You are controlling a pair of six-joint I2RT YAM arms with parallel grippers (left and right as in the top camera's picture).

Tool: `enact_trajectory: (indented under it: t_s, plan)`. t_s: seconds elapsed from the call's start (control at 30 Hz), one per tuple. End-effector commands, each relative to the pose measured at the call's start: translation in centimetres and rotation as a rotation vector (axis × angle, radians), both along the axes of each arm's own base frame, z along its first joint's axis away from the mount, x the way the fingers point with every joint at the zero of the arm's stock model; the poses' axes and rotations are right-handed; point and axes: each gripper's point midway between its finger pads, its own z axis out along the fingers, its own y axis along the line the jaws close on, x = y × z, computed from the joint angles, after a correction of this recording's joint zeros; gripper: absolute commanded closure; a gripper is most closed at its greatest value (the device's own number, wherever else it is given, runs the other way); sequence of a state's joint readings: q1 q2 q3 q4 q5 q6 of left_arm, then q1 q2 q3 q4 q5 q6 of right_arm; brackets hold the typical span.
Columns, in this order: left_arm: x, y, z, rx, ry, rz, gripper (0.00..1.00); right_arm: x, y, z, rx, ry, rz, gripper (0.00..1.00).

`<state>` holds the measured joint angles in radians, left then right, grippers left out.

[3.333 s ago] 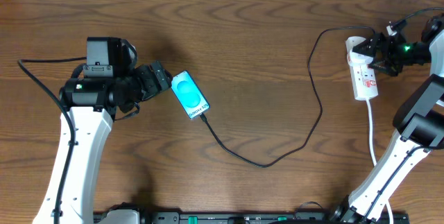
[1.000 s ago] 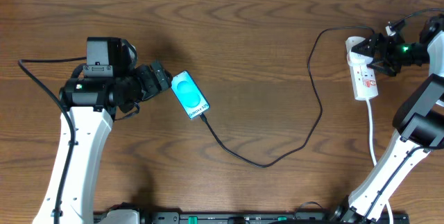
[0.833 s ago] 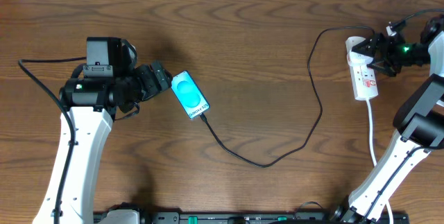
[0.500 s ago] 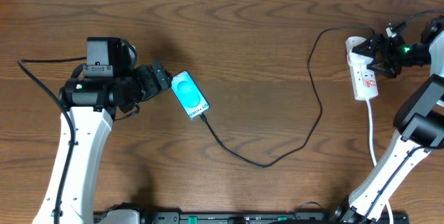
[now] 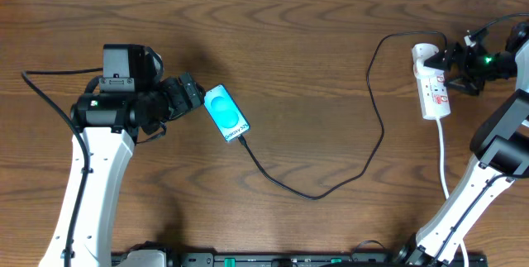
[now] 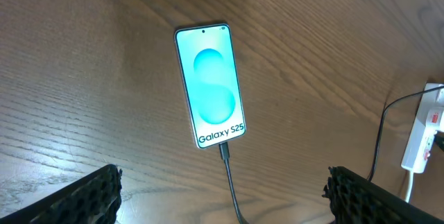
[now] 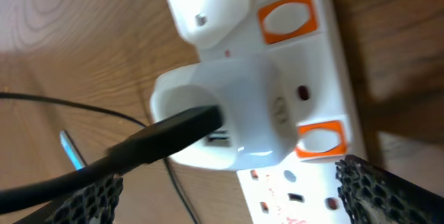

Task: Plug charger to phone and switch on socket

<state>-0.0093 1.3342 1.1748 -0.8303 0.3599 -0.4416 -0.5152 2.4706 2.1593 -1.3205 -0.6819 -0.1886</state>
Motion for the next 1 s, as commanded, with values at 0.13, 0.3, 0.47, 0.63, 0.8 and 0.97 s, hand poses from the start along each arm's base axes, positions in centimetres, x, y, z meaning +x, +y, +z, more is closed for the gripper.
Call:
enact_trajectory:
  t_s: [0.13, 0.3, 0.47, 0.63, 0.8, 0.97]
  plan:
    - [0.2, 0.4, 0.1, 0.013, -0.001, 0.009, 0.05, 0.4, -0.5, -0.8, -0.018, 0.001, 0.008, 0.01]
    - [0.2, 0.4, 0.1, 0.013, -0.001, 0.009, 0.05, 0.8, 0.2, -0.3, 0.016, -0.039, 0.027, 0.01]
    - [0.2, 0.4, 0.1, 0.013, -0.001, 0.009, 0.05, 1.2, 0.5, 0.1, 0.041, -0.063, 0.025, 0.01]
    - [0.2, 0.4, 0.1, 0.013, -0.001, 0.009, 0.05, 1.2, 0.5, 0.2, 0.039, -0.065, 0.029, 0.01]
    - [0.2, 0.3, 0.1, 0.013, -0.001, 0.009, 0.05, 1.3, 0.8, 0.2, 0.036, -0.072, 0.043, 0.01]
    - [0.2, 0.3, 0.1, 0.013, -0.001, 0.009, 0.05, 1.4, 1.3, 0.2, 0.036, -0.073, 0.056, 0.01]
